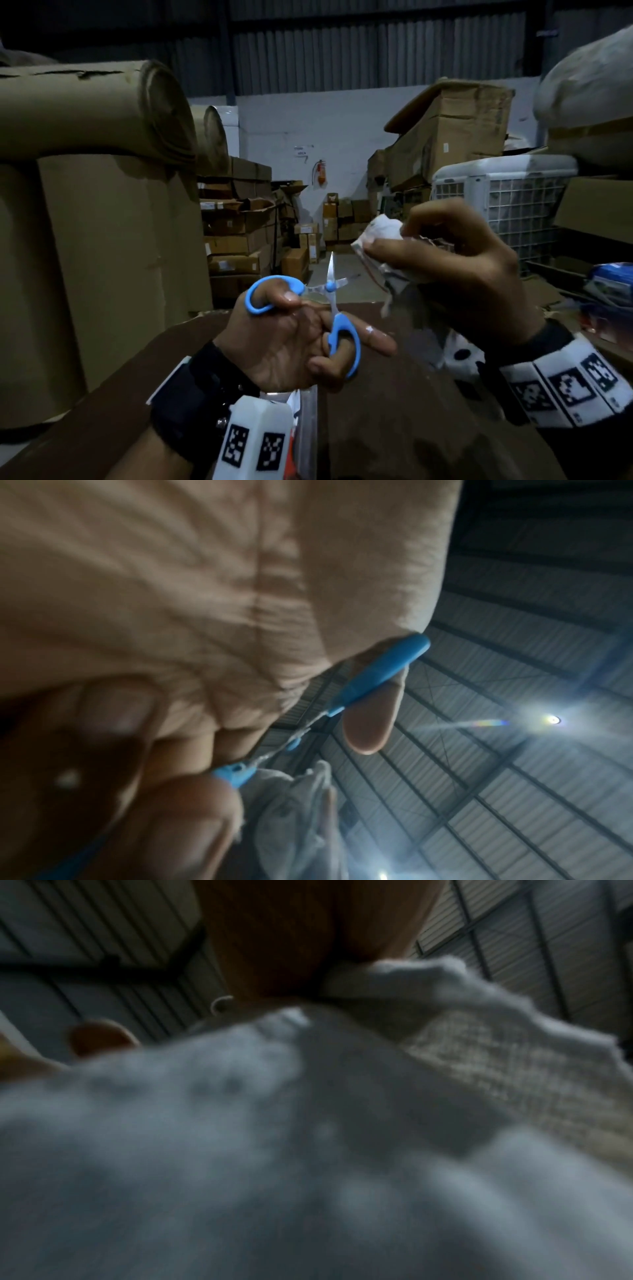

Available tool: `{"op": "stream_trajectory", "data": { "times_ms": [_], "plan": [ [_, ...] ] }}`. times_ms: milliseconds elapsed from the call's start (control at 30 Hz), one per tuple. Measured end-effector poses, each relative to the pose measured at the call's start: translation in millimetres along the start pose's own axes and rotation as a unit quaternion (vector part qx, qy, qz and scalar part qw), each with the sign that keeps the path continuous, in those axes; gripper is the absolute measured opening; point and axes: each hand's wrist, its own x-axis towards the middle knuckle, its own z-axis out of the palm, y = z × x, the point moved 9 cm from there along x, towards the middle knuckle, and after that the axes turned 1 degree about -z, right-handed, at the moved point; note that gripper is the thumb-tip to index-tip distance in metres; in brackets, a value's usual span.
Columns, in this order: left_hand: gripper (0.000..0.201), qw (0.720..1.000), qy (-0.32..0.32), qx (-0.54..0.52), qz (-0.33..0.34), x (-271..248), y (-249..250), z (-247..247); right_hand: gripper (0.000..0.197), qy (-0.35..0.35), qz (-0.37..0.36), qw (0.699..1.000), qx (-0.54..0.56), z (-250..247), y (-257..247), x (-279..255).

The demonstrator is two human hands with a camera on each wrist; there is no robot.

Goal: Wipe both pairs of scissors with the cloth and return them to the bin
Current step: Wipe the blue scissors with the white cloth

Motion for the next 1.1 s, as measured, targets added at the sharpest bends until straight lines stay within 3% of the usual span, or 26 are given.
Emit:
{"op": "stream_trajectory", "data": {
  "times_ms": [133, 267, 333, 500, 633, 733, 833, 900, 933, 1000, 1100],
  "plan": [
    [0.058, 0.999, 0.034, 0.025, 0.012, -1.0, 2.7, -3.1, 0.022, -0.035, -0.069, 0.997, 0.025, 9.6, -36.8, 6.8],
    [0.089, 0.999, 0.031, 0.04, -0.004, 1.8, -3.7, -2.5, 0.02, -0.082, -0.048, 0.995, -0.021, 28.7, -10.8, -5.2],
    [0.092, 0.999, 0.016, 0.049, -0.006, 2.8, -4.6, -0.4, 0.021, -0.111, -0.034, 0.992, -0.056, 37.2, 6.2, -14.5],
    [0.087, 0.997, 0.039, 0.058, 0.014, 3.2, 0.7, -7.1, 0.032, -0.078, 0.096, 0.992, 0.002, 30.0, 46.8, -33.4],
    [0.07, 0.979, 0.144, 0.145, 0.02, 2.7, 3.4, -26.1, 0.04, -0.057, 0.19, 0.978, 0.055, 21.6, 55.2, -56.5],
    [0.049, 0.946, 0.219, 0.238, 0.013, 2.0, 6.0, -32.2, 0.04, -0.047, 0.256, 0.964, 0.061, 19.7, 59.2, -92.2],
    [0.019, 0.892, 0.246, 0.38, -0.004, 4.8, 9.9, -22.2, 0.037, -0.026, 0.311, 0.948, 0.064, 19.7, 65.8, -129.2],
    [0.023, 0.838, 0.281, 0.467, -0.004, 6.0, 14.2, -15.8, 0.035, -0.028, 0.324, 0.943, 0.068, 21.2, 66.7, -141.9],
    [0.026, 0.79, 0.302, 0.534, -0.001, 6.4, 17.6, -12.3, 0.035, -0.03, 0.322, 0.944, 0.066, 20.9, 66.0, -144.8],
    [0.026, 0.664, 0.323, 0.674, -0.001, 8.2, 23.0, 2.4, 0.034, -0.02, 0.309, 0.948, 0.069, 15.9, 60.9, -145.3],
    [0.039, 0.512, 0.33, 0.793, -0.025, 12.4, 25.6, 19.7, 0.035, 0.019, 0.318, 0.939, 0.126, 3.2, 53.0, -138.4]
  ]
}}
